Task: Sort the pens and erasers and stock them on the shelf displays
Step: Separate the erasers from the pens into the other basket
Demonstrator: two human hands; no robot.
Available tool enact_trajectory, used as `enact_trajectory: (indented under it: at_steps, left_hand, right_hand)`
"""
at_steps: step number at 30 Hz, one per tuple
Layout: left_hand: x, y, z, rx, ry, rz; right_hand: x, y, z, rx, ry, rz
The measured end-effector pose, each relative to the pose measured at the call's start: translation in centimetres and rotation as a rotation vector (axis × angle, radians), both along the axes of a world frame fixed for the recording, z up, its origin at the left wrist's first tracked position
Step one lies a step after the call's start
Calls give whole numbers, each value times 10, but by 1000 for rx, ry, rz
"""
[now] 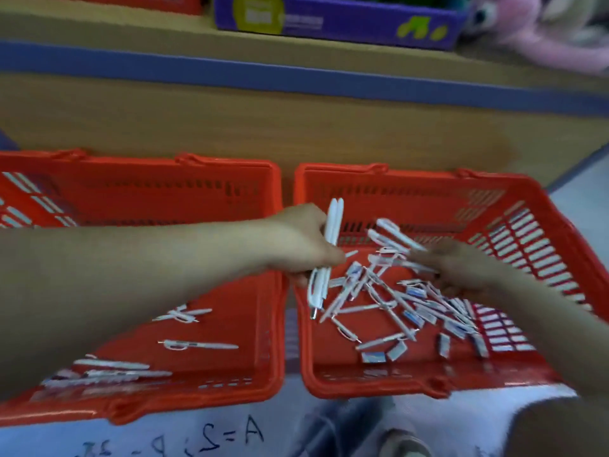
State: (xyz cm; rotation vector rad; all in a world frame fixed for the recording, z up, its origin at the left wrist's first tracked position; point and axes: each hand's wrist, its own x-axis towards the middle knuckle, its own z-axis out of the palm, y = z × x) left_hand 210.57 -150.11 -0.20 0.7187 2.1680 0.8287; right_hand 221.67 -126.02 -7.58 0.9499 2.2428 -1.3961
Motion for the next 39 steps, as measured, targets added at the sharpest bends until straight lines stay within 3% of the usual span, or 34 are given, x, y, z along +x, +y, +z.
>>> enact_trajectory:
  at_steps: [5,9,11,14,20,23,26,29,32,35,39]
  left_hand:
    - [22,47,-25,-327,277,-250]
    - [13,43,-22,-208,373,-207]
    - [4,25,-9,-117,342,-201]
    - [-18,-21,6,-33,294,-137]
    - [-54,-148,-17,-256,473,7]
    - [-54,-206,-53,-508,466,-157]
    - [-52,-248,-86,-762,487,-498]
    - [-57,-273,-110,-799,387,-702]
    - [-65,-284,-134,-865,363,-889]
    - [-71,-286,-154,-853,406,-937]
    - [-69,-277,-180,-738,433,-951]
  right_hand:
    - [18,6,-40,229,-151,23]
    - [5,14,-42,495,1,148]
    - [-9,5,-17,475,197,125]
    - [-42,-27,42,279,391,183]
    - [-104,-149,102,158,410,731]
    - [-125,-216,82,176,294,982]
    - [-139,-269,38,409,241,1230]
    - [-143,-304,-12,610,149,1375]
    - [-137,-321,-59,632,27,1336]
    - [-124,-330,-94,648,-67,1293]
    - [-112,-338,-116,784,60,1268]
